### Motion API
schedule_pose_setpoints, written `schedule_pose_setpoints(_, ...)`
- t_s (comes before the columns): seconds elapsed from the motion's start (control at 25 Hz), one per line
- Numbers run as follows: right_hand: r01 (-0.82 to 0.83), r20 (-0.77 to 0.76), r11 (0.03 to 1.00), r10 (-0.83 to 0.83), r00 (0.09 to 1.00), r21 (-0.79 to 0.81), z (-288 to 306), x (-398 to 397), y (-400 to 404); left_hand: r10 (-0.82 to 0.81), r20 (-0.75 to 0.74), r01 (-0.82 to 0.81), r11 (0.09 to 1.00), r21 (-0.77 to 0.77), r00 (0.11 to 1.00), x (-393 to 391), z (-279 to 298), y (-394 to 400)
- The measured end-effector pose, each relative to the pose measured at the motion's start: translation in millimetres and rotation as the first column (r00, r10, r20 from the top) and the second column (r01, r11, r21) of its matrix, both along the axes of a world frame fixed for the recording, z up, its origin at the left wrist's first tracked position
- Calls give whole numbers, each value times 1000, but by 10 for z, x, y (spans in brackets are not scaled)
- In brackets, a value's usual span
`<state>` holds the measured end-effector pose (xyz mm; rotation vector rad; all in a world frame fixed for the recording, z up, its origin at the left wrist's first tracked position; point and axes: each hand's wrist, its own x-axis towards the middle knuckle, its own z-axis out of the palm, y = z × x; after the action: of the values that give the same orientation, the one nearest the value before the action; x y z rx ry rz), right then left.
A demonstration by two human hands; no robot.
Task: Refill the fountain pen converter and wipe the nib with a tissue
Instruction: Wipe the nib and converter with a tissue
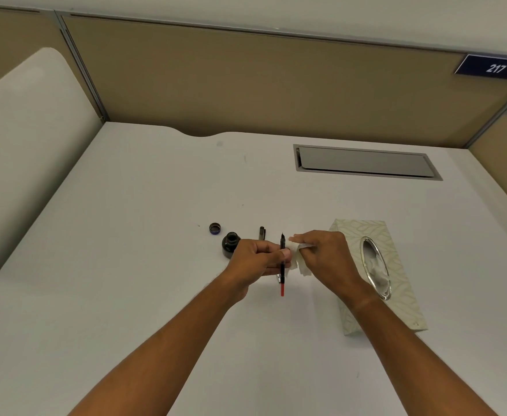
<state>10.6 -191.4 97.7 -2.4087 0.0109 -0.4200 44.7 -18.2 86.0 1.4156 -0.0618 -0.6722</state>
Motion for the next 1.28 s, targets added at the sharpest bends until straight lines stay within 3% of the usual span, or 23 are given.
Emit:
schedule_pose_setpoints(0.16,-76,-132,987,95,987,144,52,-3,55,-7,24,6,1000,20,1000,-2,-37,-3)
schedule_pose_setpoints(0.2,-99,-196,964,150,969,248,62,-5,43,-5,28,4,1000,24,1000,-2,-44,2)
schedule_pose_setpoints(0.28,-79,-284,845,264,922,529,85,5,-1,-1,36,0,999,33,999,3,-55,16)
schedule_pose_setpoints(0.36,-23,-313,740,312,897,672,86,37,-72,-12,43,10,999,43,999,3,-59,22)
schedule_pose_setpoints(0.48,-47,-317,708,373,872,704,92,54,-122,-36,60,33,998,47,998,-2,-56,17)
schedule_pose_setpoints(1.16,-25,-353,708,383,854,706,105,66,-187,-99,213,75,990,120,972,-22,-97,1)
schedule_pose_setpoints(1.28,-15,-365,658,436,823,753,104,45,-206,-101,223,80,992,99,970,-21,-76,9)
